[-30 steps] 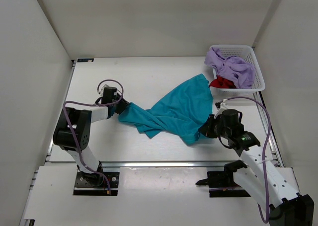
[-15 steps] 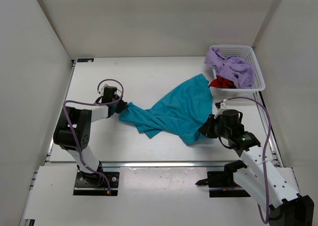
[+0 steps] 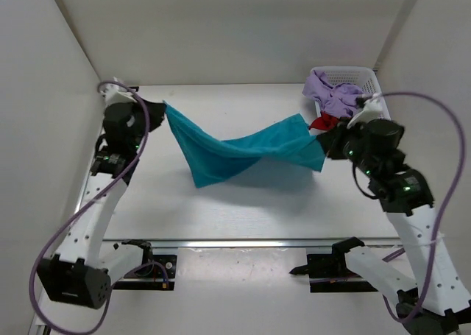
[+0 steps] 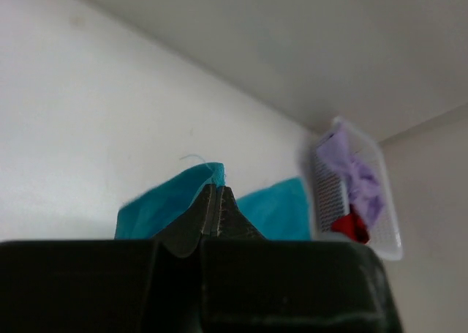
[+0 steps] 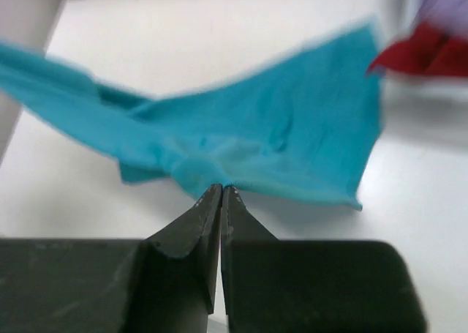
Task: Fold and stack the t-shirts
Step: Flatten out the tshirt
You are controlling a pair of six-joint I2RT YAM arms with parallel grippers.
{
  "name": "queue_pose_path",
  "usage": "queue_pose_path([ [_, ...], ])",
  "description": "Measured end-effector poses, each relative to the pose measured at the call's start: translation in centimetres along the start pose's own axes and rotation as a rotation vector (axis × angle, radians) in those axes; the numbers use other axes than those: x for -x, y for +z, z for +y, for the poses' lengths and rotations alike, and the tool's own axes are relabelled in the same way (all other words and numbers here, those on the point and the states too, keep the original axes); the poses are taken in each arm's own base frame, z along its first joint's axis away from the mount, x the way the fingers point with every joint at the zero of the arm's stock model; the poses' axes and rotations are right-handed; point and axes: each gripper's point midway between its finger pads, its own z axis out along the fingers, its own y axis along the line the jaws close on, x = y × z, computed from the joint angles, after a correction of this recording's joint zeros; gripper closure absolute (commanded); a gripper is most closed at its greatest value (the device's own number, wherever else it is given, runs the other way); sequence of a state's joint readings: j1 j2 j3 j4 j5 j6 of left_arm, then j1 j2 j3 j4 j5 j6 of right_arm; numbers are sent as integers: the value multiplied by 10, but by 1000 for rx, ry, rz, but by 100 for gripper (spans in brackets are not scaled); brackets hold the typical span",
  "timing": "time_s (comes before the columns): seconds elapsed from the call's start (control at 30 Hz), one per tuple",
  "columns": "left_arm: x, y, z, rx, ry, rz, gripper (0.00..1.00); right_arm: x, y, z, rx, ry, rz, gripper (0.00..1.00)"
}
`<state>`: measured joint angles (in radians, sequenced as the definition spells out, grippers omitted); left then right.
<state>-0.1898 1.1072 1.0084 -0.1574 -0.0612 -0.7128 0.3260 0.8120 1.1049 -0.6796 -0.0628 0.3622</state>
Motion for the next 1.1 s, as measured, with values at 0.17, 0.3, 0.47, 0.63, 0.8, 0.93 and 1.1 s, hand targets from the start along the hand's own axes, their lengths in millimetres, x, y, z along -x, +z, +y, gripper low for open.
queue_pose_path([
  [0.17,114,-61,-35,-97,2,-217,100,130,-61,35,-19,-77,-256,100],
  [0.3,171,-111,-63,-137,45,-365,100,198,-101,83,75,-119,-406,100],
  [0.47,171,-128,-72,-166,82,-379,100,227,-93,92,80,-162,-446,100],
  [0.63,131,-62,-20,-37,62,-232,100,230,12,63,28,-185,-287,100],
  [0.8,71,31,48,143,34,-7,100,208,160,24,45,-160,-89,100],
  [0.93,51,87,71,215,25,100,100,177,241,-31,19,-68,24,100],
  [1.1,101,124,42,165,28,31,100,213,255,-59,53,29,-99,100],
])
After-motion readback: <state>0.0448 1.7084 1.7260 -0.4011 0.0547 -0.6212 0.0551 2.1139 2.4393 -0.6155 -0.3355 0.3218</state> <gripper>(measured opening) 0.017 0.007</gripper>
